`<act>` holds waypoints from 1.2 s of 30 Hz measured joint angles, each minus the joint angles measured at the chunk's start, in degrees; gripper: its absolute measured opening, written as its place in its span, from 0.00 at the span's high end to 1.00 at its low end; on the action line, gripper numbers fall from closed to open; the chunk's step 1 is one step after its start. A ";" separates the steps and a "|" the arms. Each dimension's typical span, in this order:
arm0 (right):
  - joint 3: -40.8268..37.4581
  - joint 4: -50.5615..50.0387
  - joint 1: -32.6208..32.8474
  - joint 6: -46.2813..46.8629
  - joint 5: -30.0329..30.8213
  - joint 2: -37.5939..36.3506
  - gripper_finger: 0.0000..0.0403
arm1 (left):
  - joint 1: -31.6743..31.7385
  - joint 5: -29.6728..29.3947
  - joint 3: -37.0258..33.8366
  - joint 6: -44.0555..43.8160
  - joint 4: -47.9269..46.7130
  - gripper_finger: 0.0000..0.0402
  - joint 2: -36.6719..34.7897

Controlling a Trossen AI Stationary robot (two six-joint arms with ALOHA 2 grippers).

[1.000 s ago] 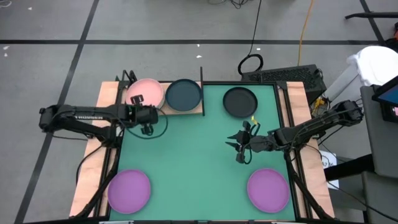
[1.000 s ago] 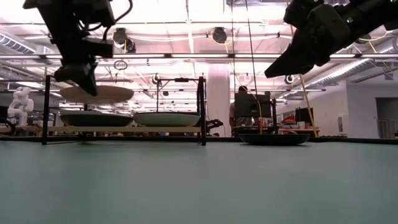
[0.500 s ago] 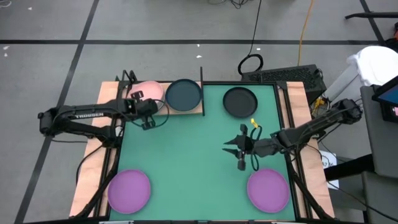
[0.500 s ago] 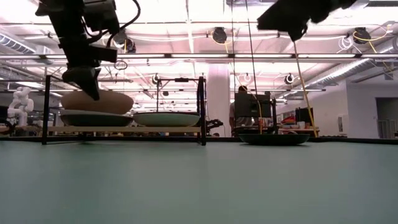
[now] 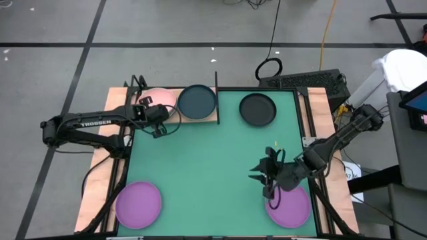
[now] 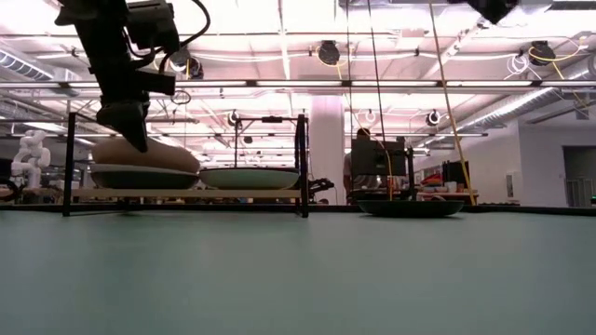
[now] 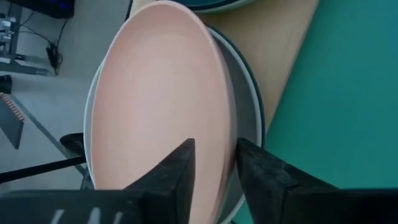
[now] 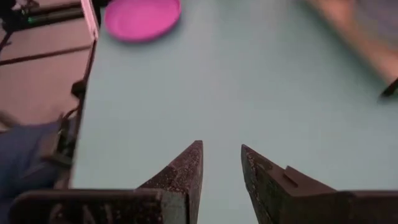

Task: Place and stack plates onto a shelf
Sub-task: Stack the pink plate on top of the gray plate on the shelf, then stack the right violet plate on top of the dark blue plate on the shelf

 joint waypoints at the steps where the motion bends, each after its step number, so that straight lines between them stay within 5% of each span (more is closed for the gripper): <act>1: 0.59 -1.70 0.58 3.01 -1.21 0.51 0.77 | -0.02 -0.01 0.00 0.01 -0.01 0.68 0.00; 14: 1.73 -3.52 6.27 34.07 -21.10 9.91 0.77 | -0.07 2.73 0.02 -0.52 2.11 0.63 0.00; 21: 5.04 -5.51 9.72 42.46 -24.30 14.80 0.77 | -0.99 2.75 0.02 -1.52 3.51 0.54 0.00; 36: 10.51 -10.74 15.28 58.00 -32.05 24.80 0.67 | -10.29 6.41 0.02 -11.00 3.52 0.54 0.00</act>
